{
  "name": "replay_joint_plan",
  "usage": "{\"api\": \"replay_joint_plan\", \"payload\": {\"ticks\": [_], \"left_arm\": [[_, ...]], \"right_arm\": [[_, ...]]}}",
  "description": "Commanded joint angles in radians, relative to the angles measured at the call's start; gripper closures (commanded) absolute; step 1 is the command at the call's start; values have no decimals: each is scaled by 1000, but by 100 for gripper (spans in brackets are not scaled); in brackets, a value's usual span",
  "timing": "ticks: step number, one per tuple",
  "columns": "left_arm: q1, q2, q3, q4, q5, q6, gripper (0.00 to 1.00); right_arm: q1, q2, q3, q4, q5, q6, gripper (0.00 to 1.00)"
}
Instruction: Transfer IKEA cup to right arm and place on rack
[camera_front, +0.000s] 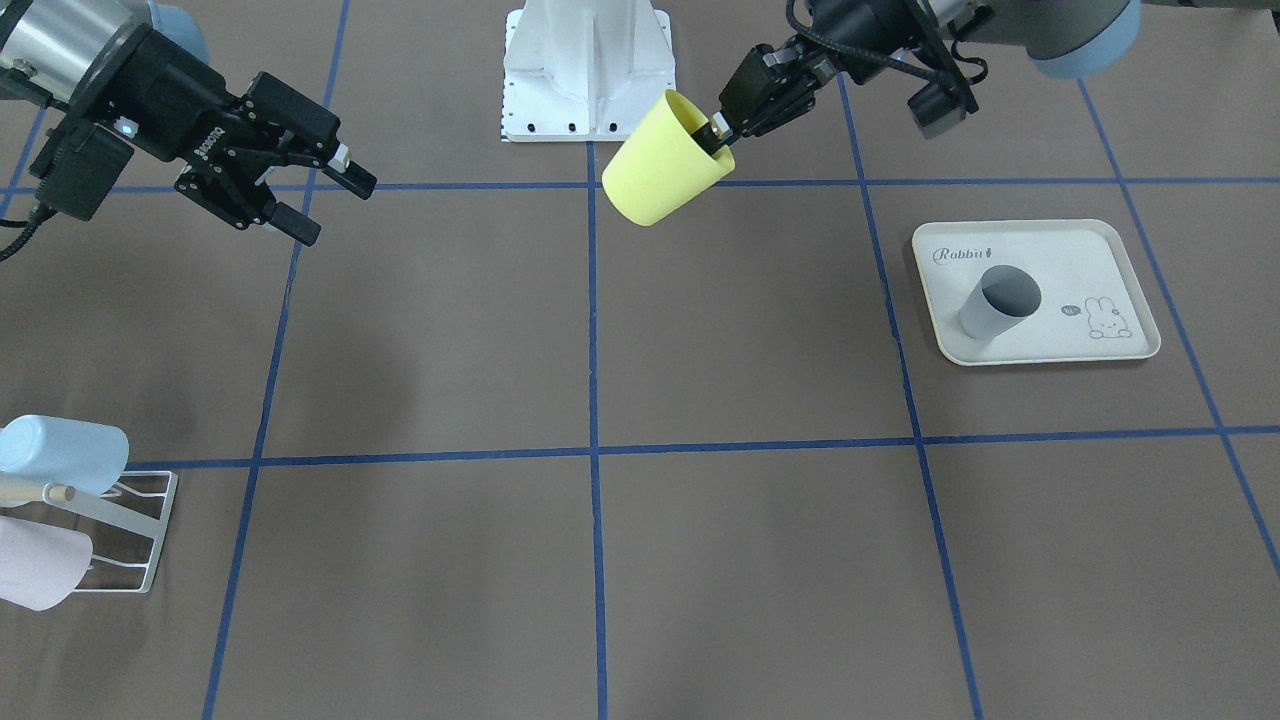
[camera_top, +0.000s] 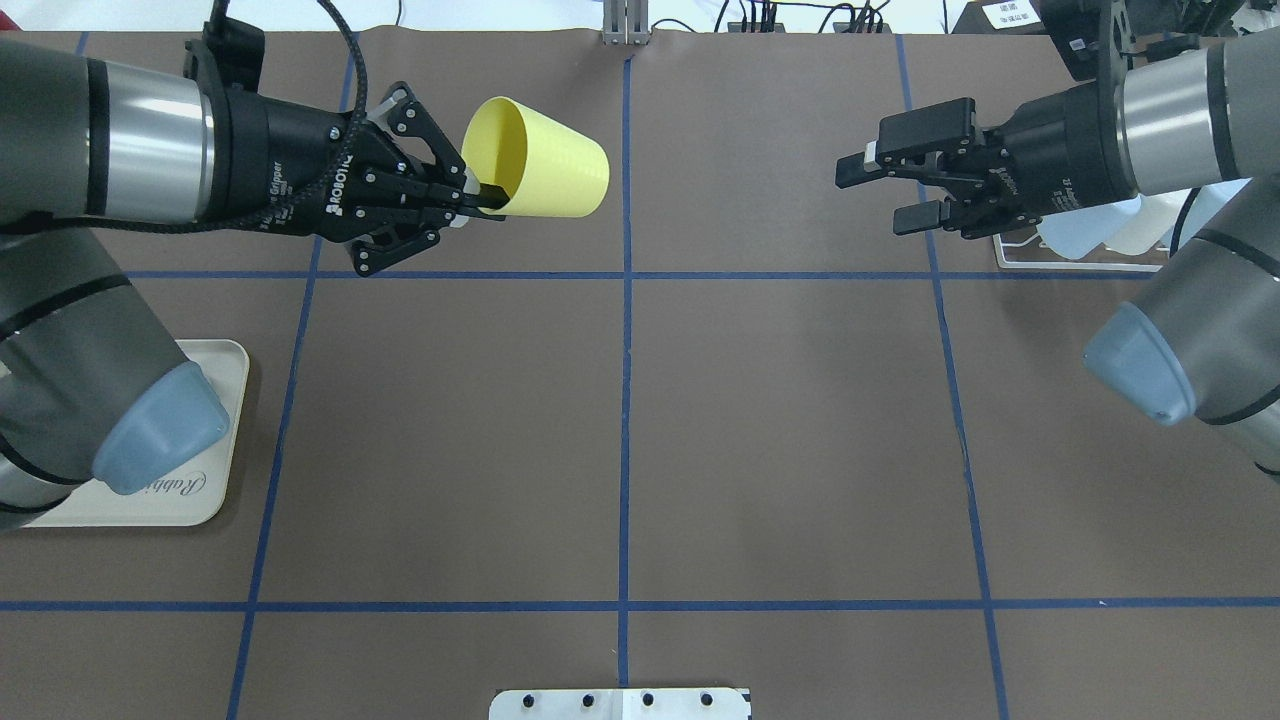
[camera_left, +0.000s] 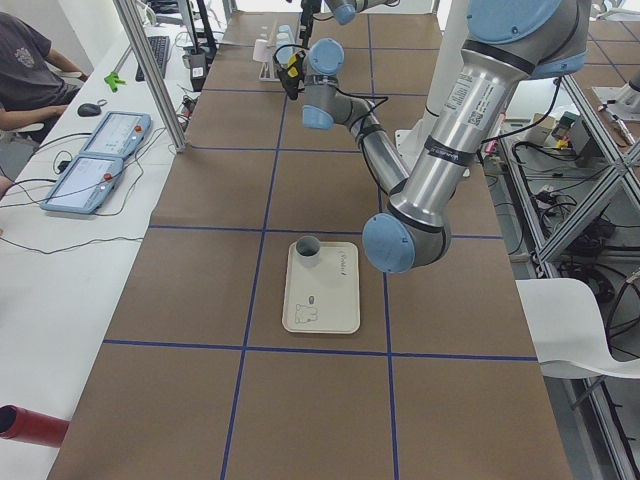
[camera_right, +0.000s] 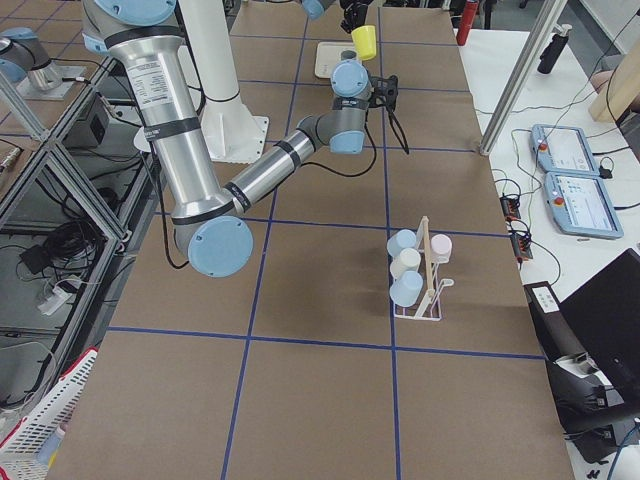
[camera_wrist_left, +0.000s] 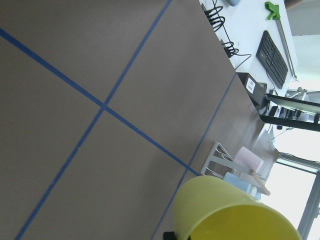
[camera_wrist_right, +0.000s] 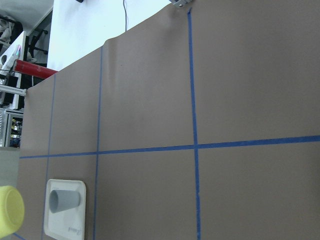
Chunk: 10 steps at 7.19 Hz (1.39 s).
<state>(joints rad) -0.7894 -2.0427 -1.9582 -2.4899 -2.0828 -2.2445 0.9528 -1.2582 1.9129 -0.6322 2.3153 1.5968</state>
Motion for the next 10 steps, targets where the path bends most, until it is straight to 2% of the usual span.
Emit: {"api": "replay_joint_plan", "payload": {"ticks": [1, 3, 5, 8, 10], "left_arm": [[80, 1, 37, -264, 157, -188, 100], [81, 0, 79, -390, 162, -339, 100], [87, -7, 129, -550, 162, -543, 100], [127, -13, 145, -691, 152, -697, 100], [124, -14, 170, -721, 107, -748, 100]], "right_arm": [[-22, 22, -15, 226, -5, 173, 2], [-37, 94, -64, 422, -10, 349, 2], [-147, 108, -67, 625, -187, 481, 3], [-180, 187, -92, 673, -203, 491, 3], [-180, 221, -120, 692, -206, 496, 4]]}}
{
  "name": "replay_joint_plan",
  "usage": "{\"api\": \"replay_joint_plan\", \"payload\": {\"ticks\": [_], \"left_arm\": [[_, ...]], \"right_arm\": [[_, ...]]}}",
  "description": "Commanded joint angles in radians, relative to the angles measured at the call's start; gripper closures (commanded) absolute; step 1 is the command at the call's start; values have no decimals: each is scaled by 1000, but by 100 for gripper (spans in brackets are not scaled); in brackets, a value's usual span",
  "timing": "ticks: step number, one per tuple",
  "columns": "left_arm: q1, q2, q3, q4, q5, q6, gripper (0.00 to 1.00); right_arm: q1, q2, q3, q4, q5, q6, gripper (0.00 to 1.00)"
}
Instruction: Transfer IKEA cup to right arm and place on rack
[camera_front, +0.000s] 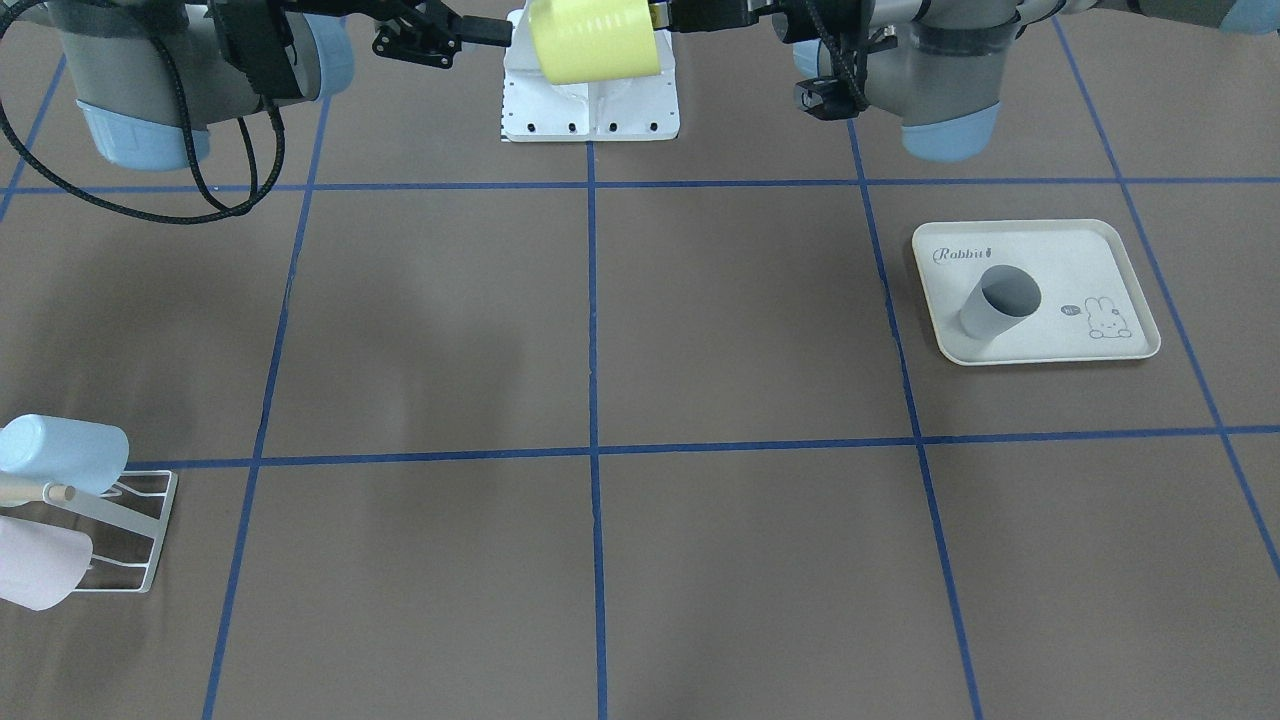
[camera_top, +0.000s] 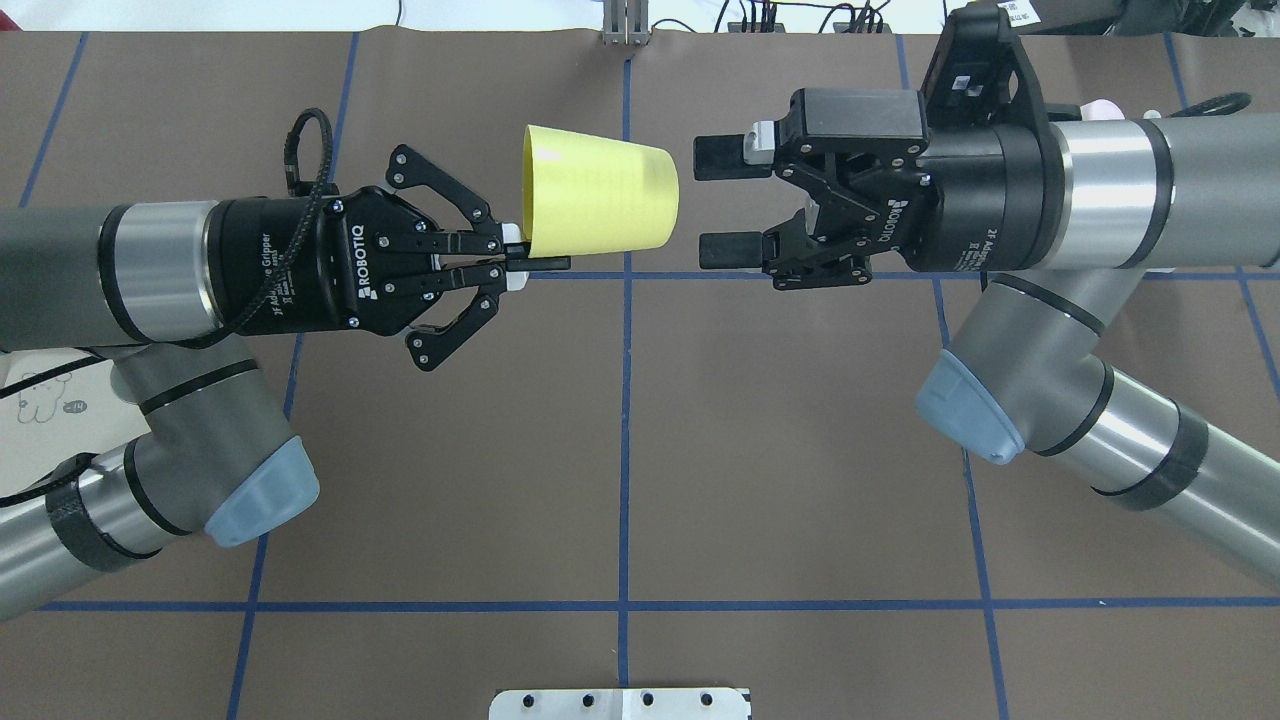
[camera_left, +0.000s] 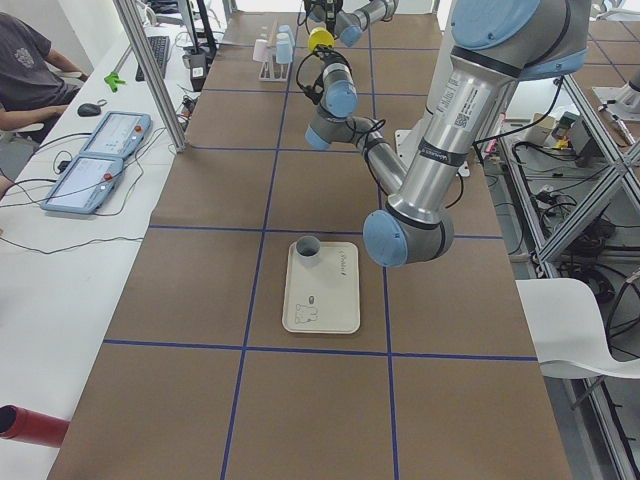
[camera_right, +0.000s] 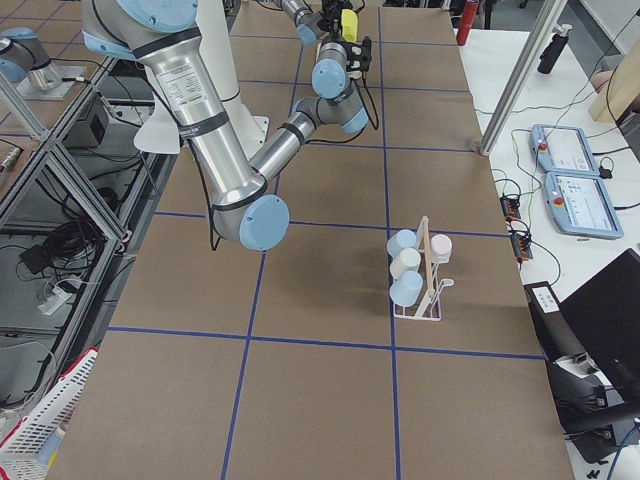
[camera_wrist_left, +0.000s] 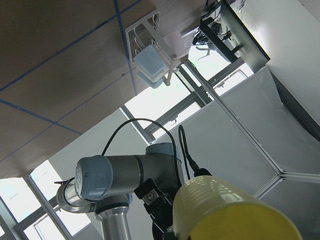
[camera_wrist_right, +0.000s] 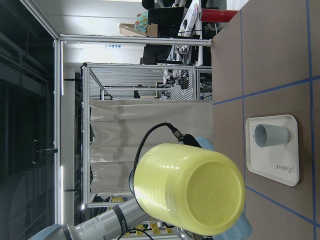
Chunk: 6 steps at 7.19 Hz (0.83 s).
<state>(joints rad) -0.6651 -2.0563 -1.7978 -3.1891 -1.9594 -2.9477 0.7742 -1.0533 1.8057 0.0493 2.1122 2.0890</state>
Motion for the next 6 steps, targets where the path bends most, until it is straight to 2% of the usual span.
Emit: {"api": "replay_joint_plan", "payload": {"ticks": [1, 2, 6], "left_arm": [[-2, 1, 8, -67, 0, -161, 100], [-5, 8, 8, -128, 60, -245, 100], [1, 7, 0, -137, 108, -310, 100]], "right_arm": [[-4, 18, -12, 11, -14, 3, 4], [-7, 16, -14, 20, -15, 3, 4], [-27, 24, -25, 57, -73, 13, 4]]}}
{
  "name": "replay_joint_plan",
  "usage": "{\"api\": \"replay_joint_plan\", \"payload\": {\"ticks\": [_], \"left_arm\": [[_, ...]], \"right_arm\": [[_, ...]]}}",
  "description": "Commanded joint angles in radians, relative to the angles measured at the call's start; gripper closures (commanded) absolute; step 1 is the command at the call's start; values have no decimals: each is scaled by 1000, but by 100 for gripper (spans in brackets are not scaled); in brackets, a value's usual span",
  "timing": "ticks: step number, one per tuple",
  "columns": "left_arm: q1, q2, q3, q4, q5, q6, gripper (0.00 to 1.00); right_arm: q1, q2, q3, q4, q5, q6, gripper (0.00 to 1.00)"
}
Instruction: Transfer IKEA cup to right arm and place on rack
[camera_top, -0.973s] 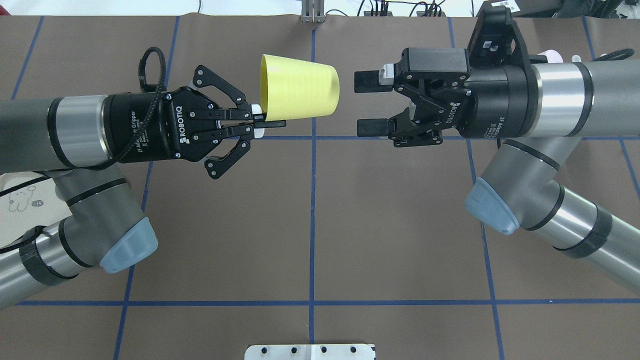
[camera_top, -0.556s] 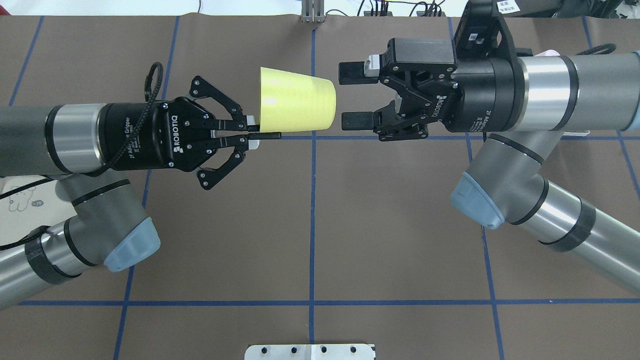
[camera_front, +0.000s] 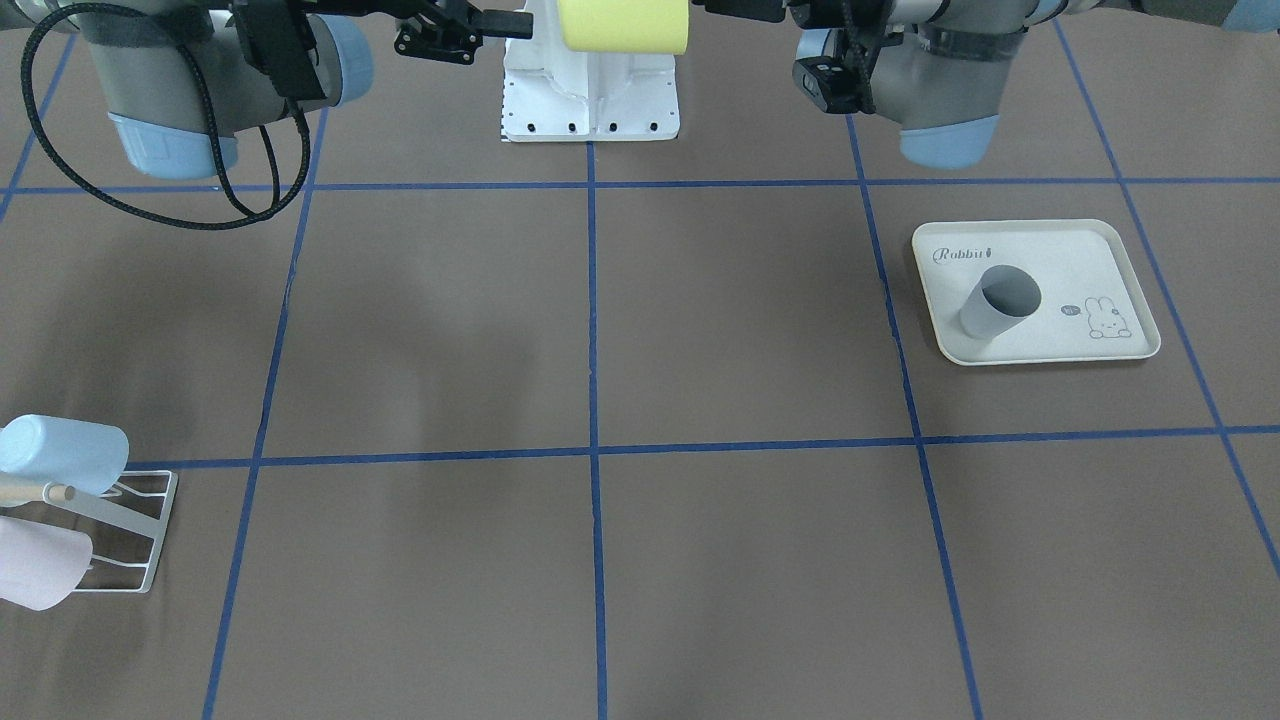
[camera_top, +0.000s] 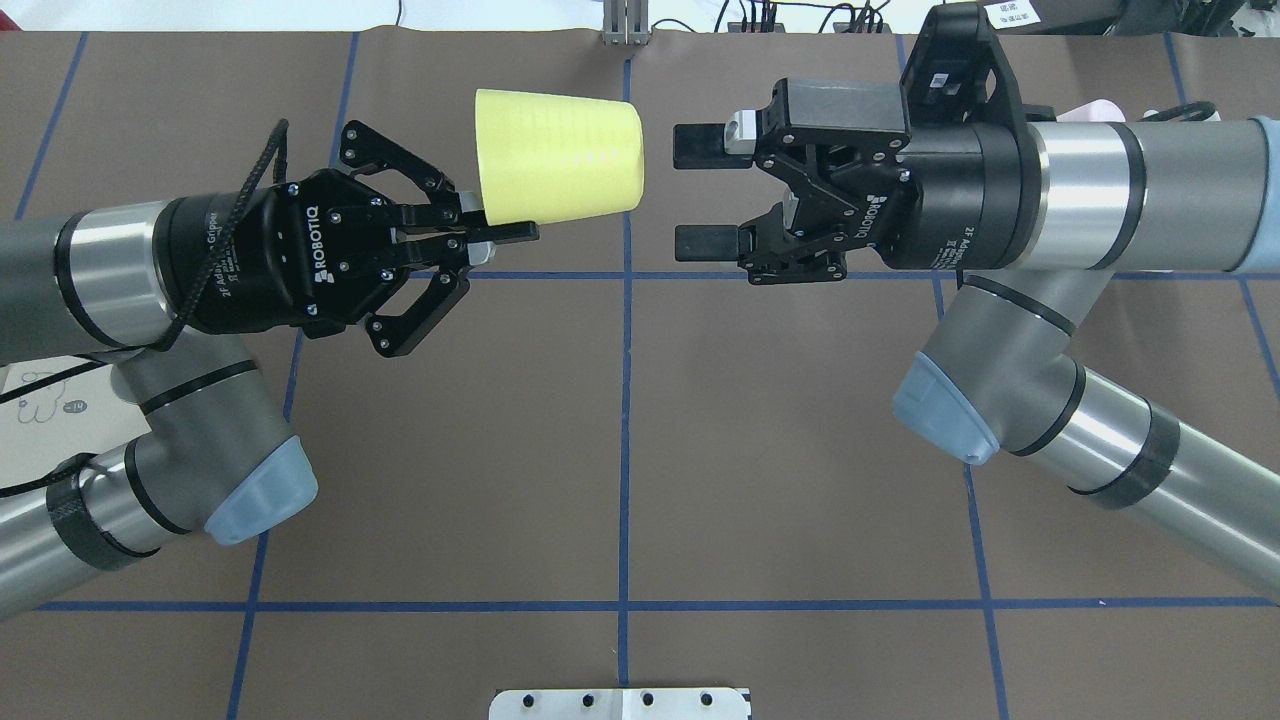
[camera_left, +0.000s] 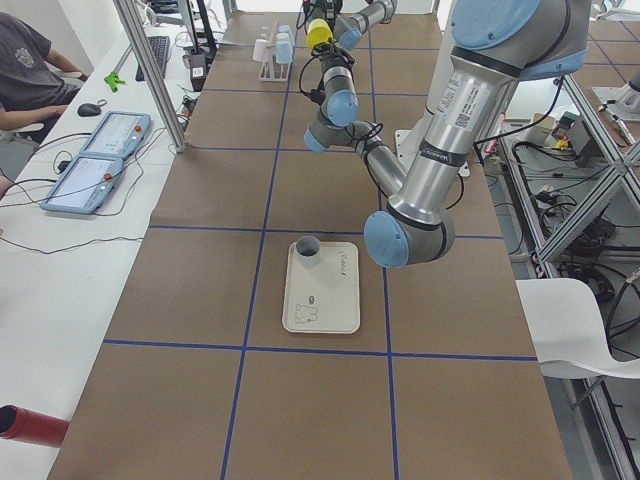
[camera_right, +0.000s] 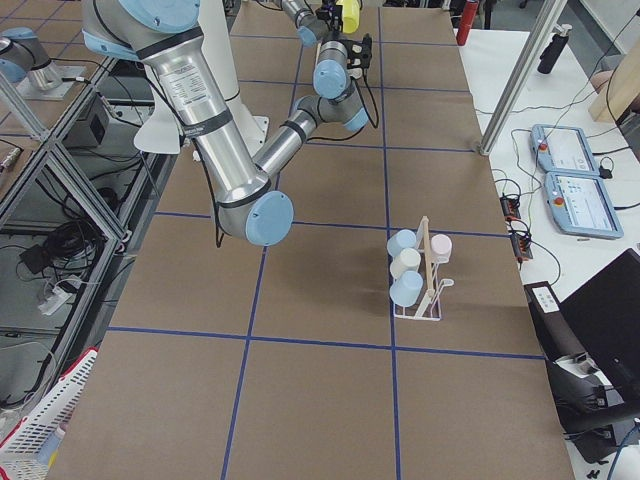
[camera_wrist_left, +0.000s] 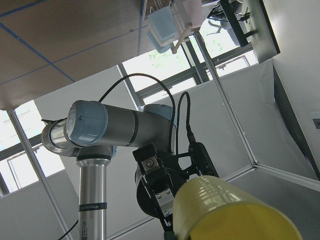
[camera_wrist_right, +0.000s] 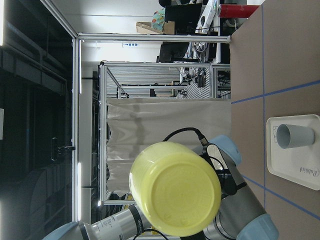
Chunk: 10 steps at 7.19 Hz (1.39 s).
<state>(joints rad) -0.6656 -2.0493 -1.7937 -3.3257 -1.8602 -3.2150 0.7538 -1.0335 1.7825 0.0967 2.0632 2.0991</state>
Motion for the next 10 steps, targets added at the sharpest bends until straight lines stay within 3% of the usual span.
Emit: {"api": "replay_joint_plan", "payload": {"ticks": [1, 4, 10], "left_arm": [[1, 0, -6, 0, 9, -75, 100], [6, -12, -6, 9, 10, -98, 100], [23, -23, -9, 35, 10, -109, 100]], "right_arm": [[-7, 6, -3, 9, -28, 2, 3], [-8, 39, -99, 111, -29, 1, 9], [-7, 58, -109, 113, -58, 38, 8]]}}
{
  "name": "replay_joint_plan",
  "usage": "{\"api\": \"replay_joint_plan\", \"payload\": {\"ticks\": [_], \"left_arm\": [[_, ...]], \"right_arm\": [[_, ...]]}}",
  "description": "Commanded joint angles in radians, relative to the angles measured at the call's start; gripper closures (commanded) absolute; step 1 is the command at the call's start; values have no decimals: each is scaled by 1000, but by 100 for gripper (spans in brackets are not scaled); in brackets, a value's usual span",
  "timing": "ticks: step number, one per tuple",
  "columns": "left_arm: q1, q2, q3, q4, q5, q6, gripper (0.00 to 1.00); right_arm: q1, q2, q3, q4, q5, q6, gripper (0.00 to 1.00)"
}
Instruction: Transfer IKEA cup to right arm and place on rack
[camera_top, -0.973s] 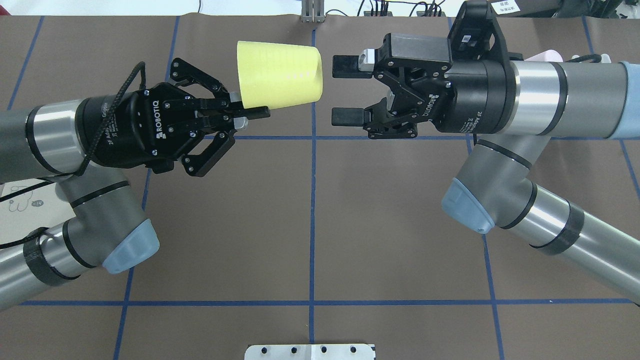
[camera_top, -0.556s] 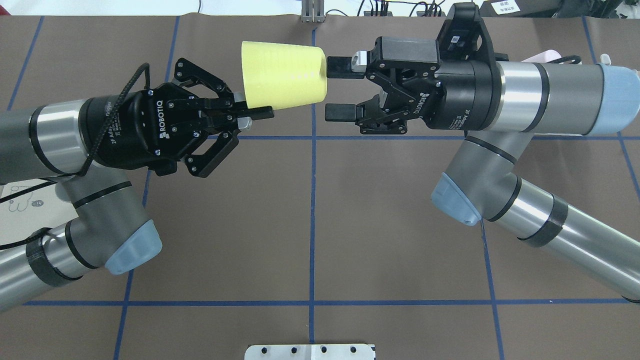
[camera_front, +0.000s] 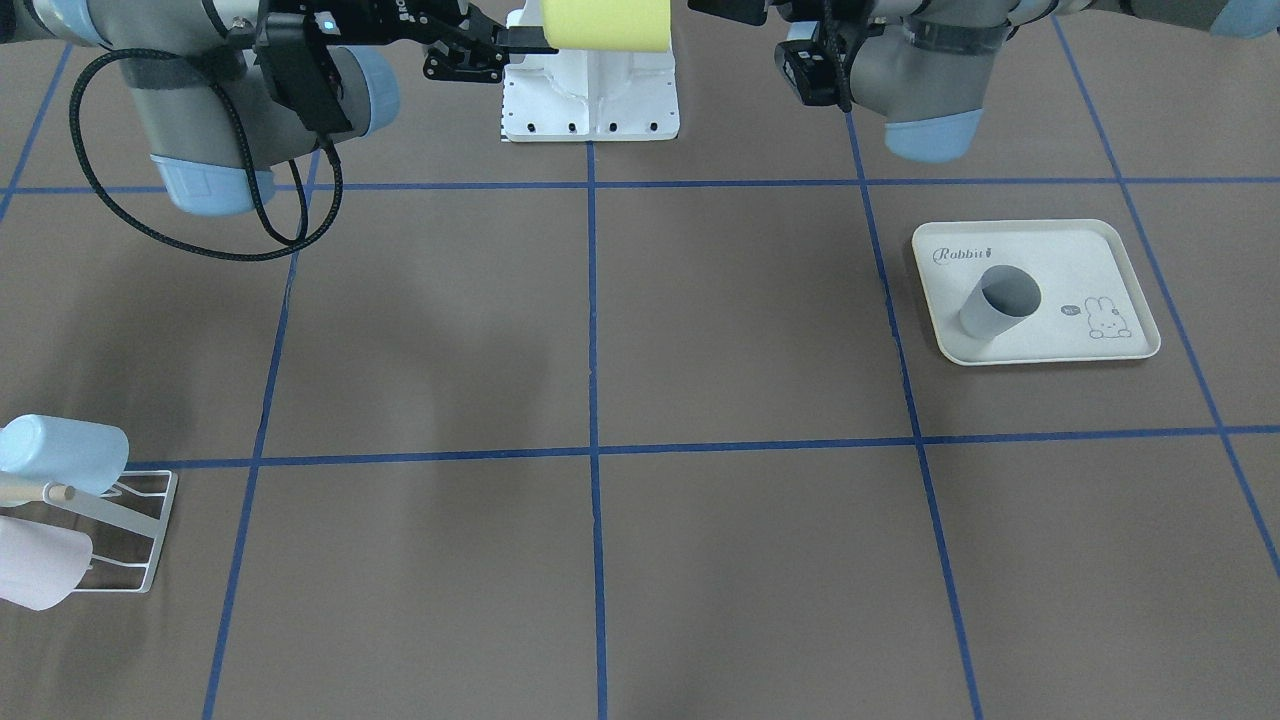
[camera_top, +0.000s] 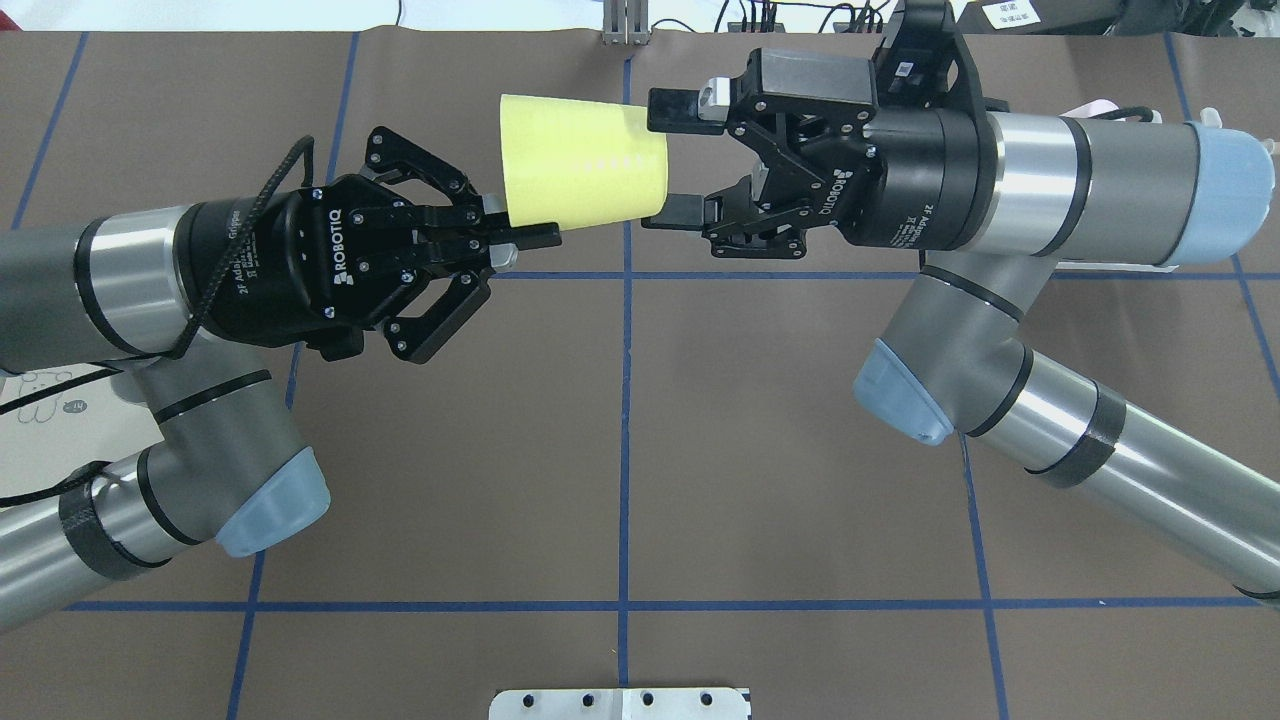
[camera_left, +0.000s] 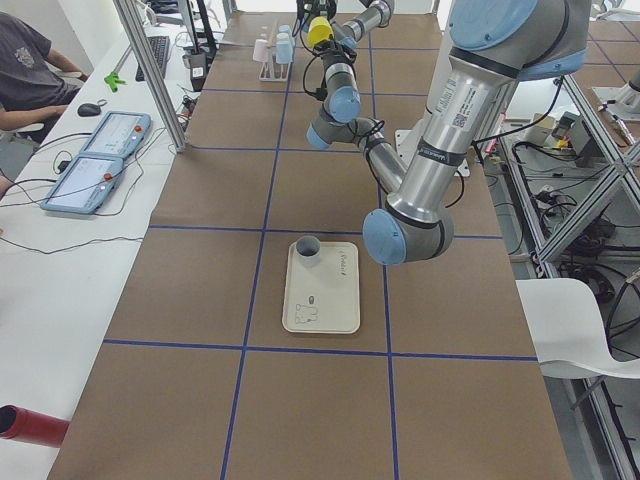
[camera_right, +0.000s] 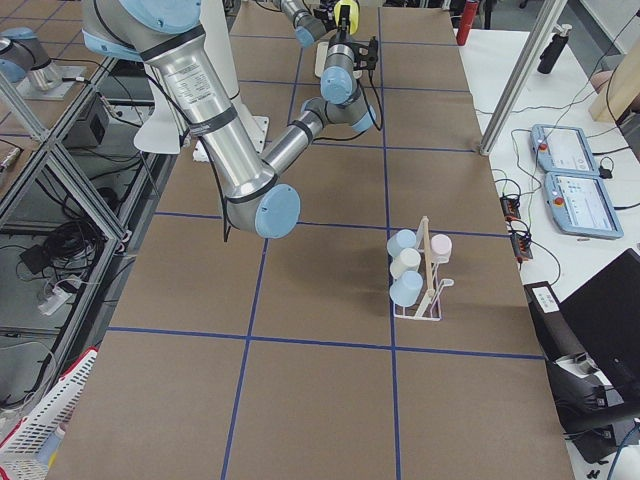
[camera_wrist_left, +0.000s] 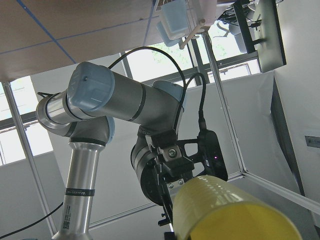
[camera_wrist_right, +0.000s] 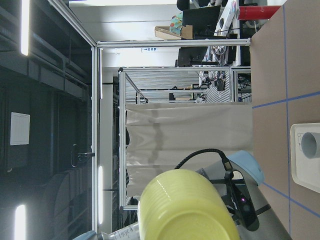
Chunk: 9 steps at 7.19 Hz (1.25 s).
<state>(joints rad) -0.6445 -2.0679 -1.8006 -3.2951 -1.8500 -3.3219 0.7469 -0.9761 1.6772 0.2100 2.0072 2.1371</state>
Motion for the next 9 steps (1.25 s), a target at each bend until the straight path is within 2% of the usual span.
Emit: {"api": "replay_joint_plan", "payload": {"ticks": [1, 9], "left_arm": [[6, -6, -2, 5, 2, -1, 100], [26, -17, 7, 3, 43, 10, 100]], "right_arm": [[-1, 1, -5, 0, -11, 0, 8], [-9, -1, 6, 3, -15, 1, 8]]}}
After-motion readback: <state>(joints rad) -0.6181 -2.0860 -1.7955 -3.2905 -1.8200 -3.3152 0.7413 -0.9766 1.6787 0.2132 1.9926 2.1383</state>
